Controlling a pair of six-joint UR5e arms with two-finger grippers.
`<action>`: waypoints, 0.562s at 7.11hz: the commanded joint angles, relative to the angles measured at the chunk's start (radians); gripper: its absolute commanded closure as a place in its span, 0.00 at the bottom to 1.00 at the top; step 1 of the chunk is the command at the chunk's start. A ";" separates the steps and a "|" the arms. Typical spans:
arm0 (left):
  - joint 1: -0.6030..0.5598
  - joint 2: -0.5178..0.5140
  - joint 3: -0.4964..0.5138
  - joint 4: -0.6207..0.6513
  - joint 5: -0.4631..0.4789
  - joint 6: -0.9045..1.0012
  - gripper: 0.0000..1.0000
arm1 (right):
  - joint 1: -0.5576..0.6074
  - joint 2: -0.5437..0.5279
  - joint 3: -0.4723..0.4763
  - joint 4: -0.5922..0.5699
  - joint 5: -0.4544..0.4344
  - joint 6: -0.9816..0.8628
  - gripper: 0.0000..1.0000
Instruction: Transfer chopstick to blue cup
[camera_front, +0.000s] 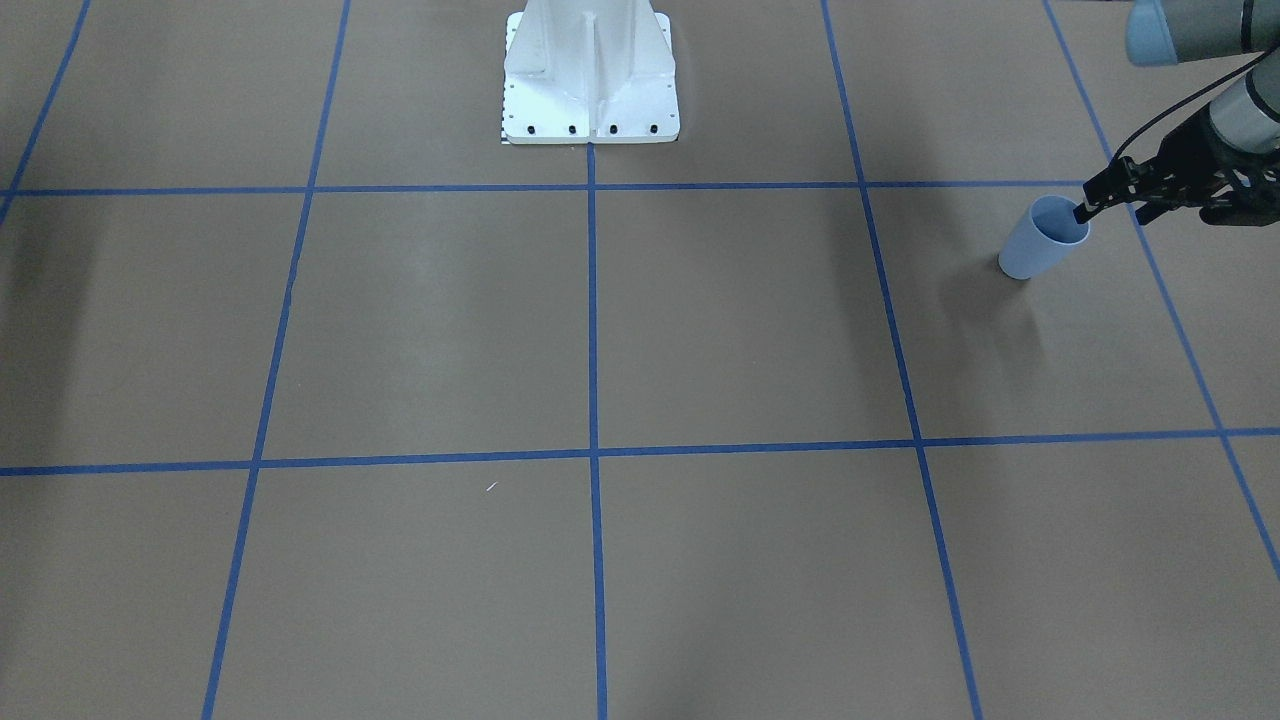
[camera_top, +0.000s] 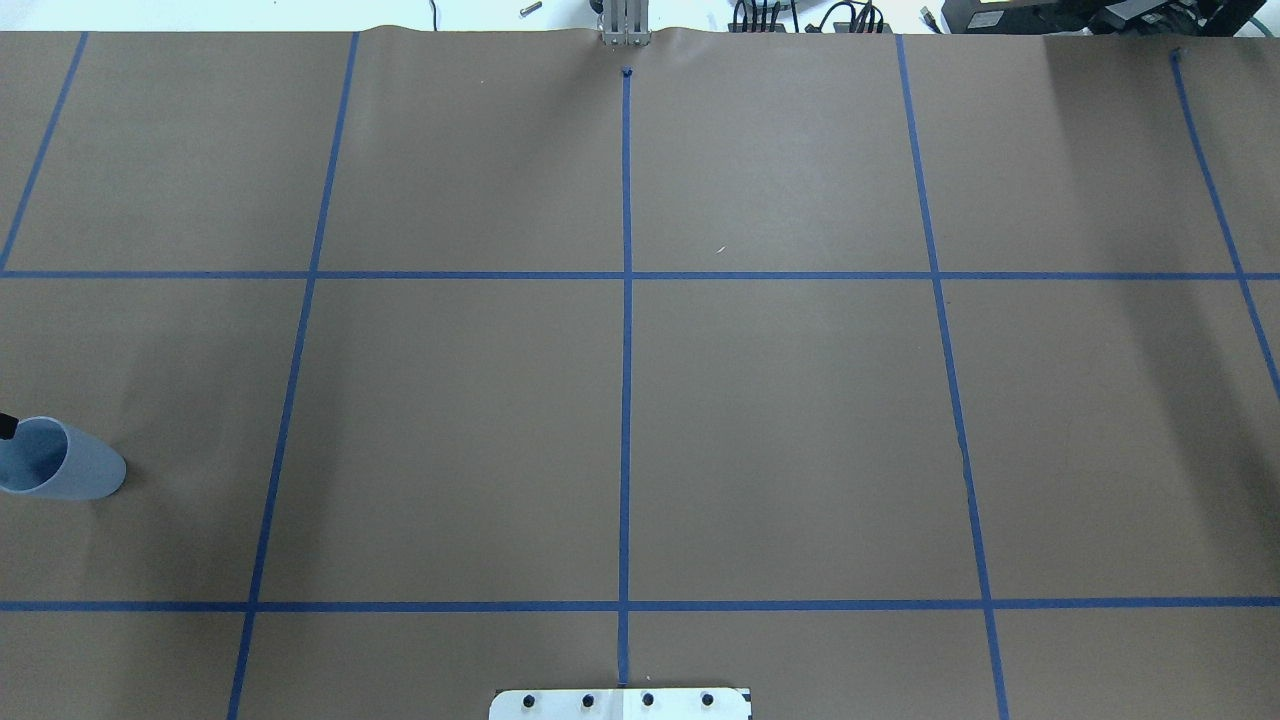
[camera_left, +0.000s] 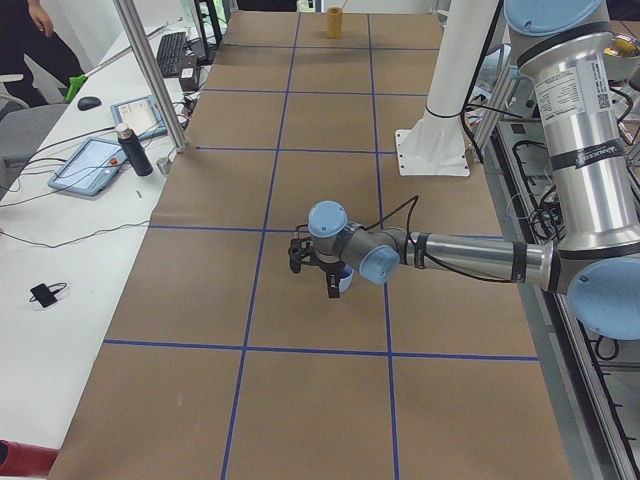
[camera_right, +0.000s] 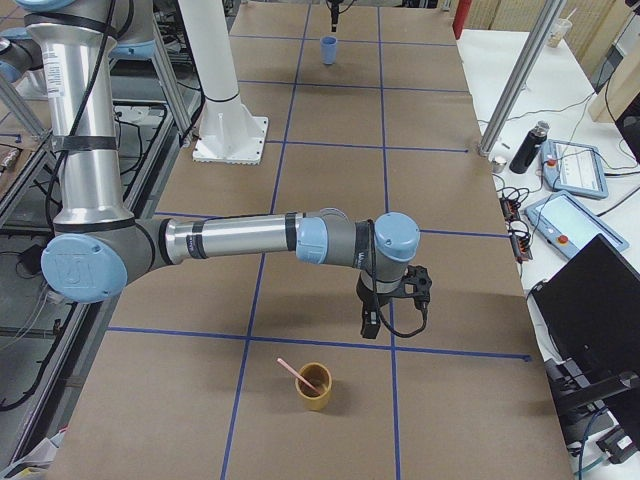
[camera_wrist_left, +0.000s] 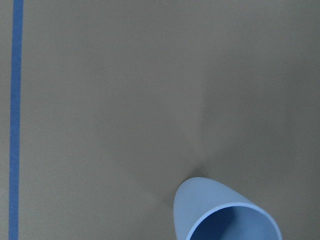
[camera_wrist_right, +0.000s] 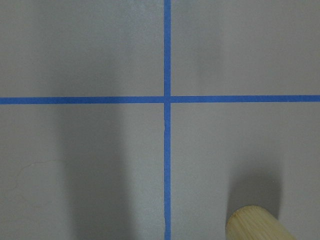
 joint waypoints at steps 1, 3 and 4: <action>0.029 -0.030 0.037 -0.001 0.000 0.000 0.03 | -0.002 0.001 0.000 0.000 0.000 0.000 0.00; 0.068 -0.031 0.045 0.000 0.000 -0.011 0.27 | -0.010 0.002 -0.003 0.000 0.000 0.000 0.00; 0.077 -0.031 0.045 0.000 0.002 -0.016 0.63 | -0.011 0.002 -0.005 0.000 0.000 0.000 0.00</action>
